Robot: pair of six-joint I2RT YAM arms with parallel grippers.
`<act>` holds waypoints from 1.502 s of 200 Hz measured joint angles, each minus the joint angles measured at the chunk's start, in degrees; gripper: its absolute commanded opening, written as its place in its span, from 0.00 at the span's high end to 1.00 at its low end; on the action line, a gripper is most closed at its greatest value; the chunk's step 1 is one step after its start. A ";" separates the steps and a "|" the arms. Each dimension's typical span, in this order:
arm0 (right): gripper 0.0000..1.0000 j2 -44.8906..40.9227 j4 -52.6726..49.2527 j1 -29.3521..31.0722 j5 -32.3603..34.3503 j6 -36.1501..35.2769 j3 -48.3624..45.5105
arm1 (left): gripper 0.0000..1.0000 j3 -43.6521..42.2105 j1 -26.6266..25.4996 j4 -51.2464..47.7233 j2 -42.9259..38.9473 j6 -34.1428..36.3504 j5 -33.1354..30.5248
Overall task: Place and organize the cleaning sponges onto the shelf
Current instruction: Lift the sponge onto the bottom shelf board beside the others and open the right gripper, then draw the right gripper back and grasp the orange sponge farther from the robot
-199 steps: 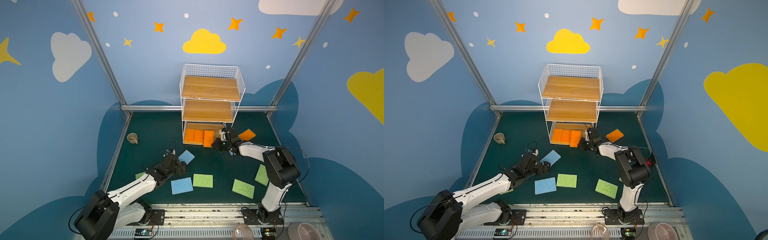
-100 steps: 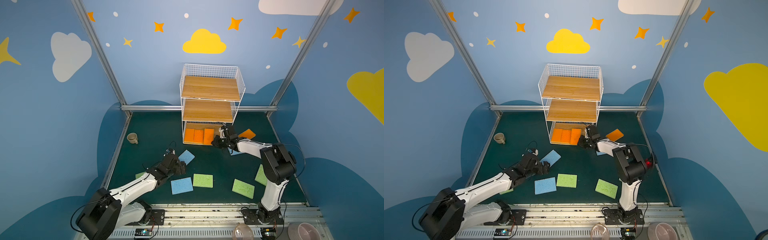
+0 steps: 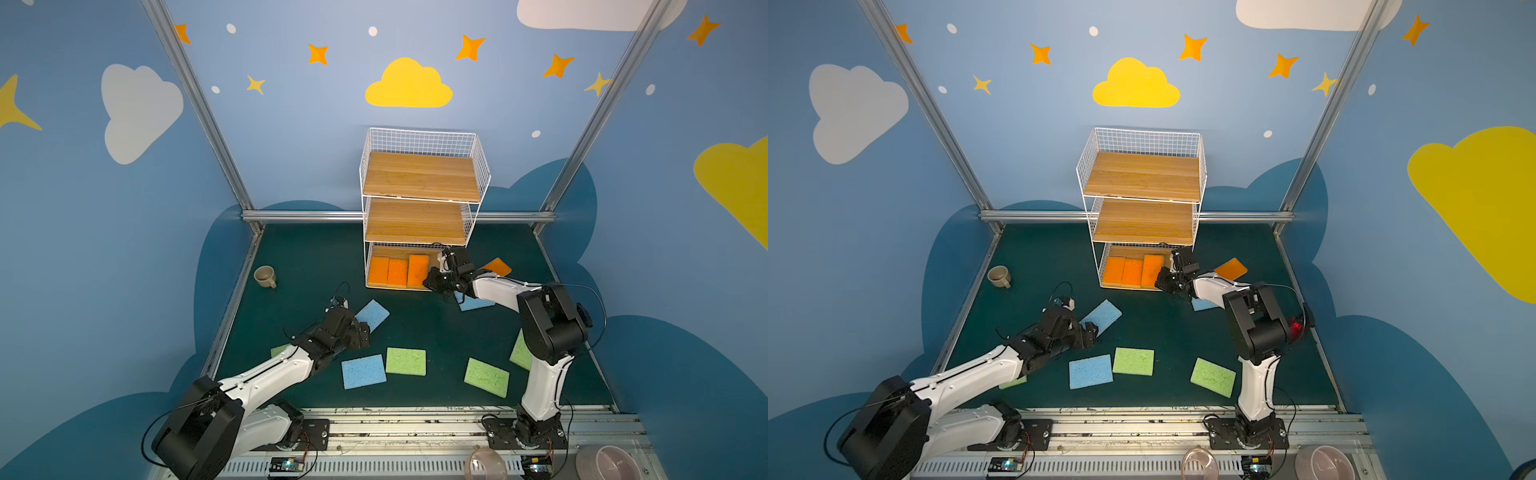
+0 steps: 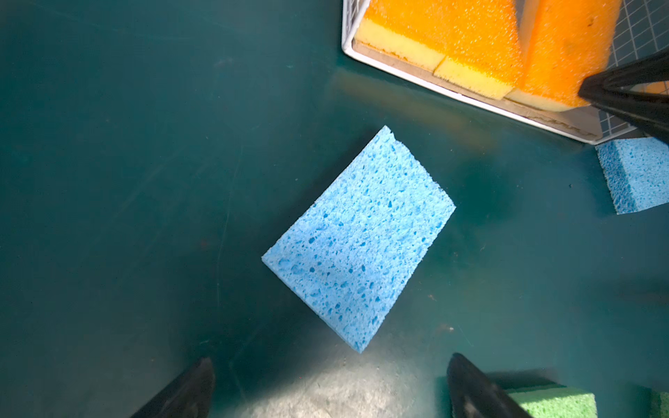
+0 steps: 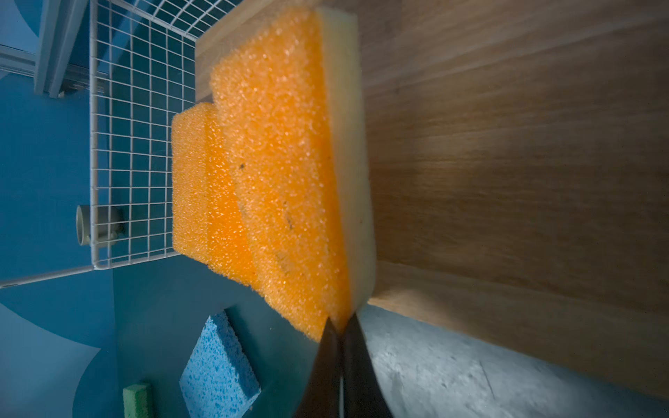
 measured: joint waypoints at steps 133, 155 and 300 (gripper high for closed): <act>0.52 1.81 -2.73 -0.35 -1.01 -1.01 2.19 | 0.01 0.00 0.94 -0.07 -0.42 0.83 0.26; 0.47 1.81 -2.84 -0.35 -0.98 -1.18 2.19 | 0.00 0.00 0.94 -0.11 -1.16 0.85 0.26; 0.45 -19.37 -2.49 2.67 0.96 -0.57 -16.11 | 0.00 -4.55 0.94 -3.56 -14.25 0.81 1.62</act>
